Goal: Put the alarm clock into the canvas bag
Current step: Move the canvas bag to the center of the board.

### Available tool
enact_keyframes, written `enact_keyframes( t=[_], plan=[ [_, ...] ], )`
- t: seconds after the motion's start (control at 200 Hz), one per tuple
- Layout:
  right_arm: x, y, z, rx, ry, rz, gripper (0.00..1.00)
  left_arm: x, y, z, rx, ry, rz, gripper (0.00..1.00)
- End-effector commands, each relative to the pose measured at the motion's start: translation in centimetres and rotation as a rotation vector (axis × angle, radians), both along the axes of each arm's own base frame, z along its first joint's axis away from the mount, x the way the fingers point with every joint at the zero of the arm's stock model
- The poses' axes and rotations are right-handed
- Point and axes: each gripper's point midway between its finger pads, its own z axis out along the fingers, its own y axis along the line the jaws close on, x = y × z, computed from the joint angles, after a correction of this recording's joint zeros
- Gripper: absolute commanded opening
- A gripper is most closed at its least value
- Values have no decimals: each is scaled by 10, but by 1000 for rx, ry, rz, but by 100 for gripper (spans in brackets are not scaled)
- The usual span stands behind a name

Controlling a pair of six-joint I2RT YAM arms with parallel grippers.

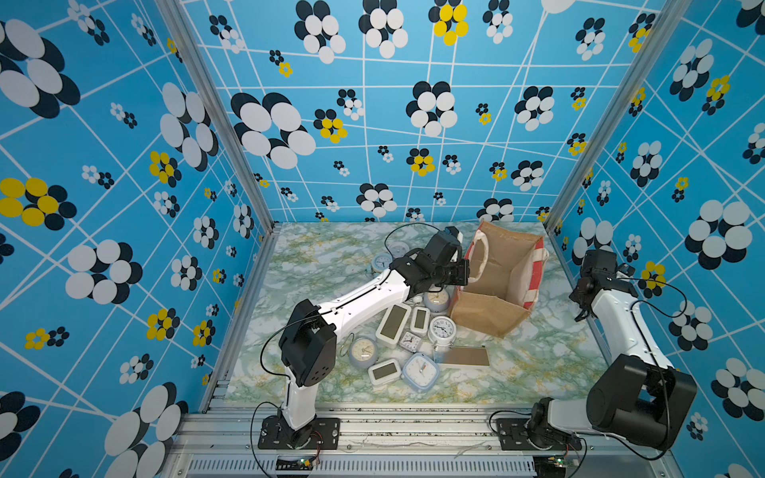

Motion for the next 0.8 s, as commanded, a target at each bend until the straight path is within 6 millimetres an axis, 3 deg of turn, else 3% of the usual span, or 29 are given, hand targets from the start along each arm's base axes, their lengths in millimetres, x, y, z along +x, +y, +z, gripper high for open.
enact_keyframes(
  t=[0.0,0.075,0.18,0.305,0.4,0.48,0.605,0.675,0.795],
  plan=[
    [-4,-11,-15,30,6,-62,75,8,16,17,-29,-23,50,0],
    [7,0,-20,101,-33,4,72,6,12,16,-40,-13,28,0],
    [31,32,-15,258,-141,160,68,0,-4,13,-76,24,-35,0],
    [46,71,11,418,-260,306,65,-5,-23,18,-139,49,-88,0],
    [50,98,46,480,-356,421,64,-6,-31,20,-157,67,-104,0],
    [49,116,82,485,-450,503,63,-8,-37,19,-180,87,-113,9],
    [45,143,134,486,-570,621,63,-12,-46,21,-226,127,-134,35],
    [48,165,152,523,-599,704,63,-17,-49,23,-242,140,-154,42],
    [58,202,156,627,-568,827,63,-27,-53,28,-256,145,-190,53]
  ],
)
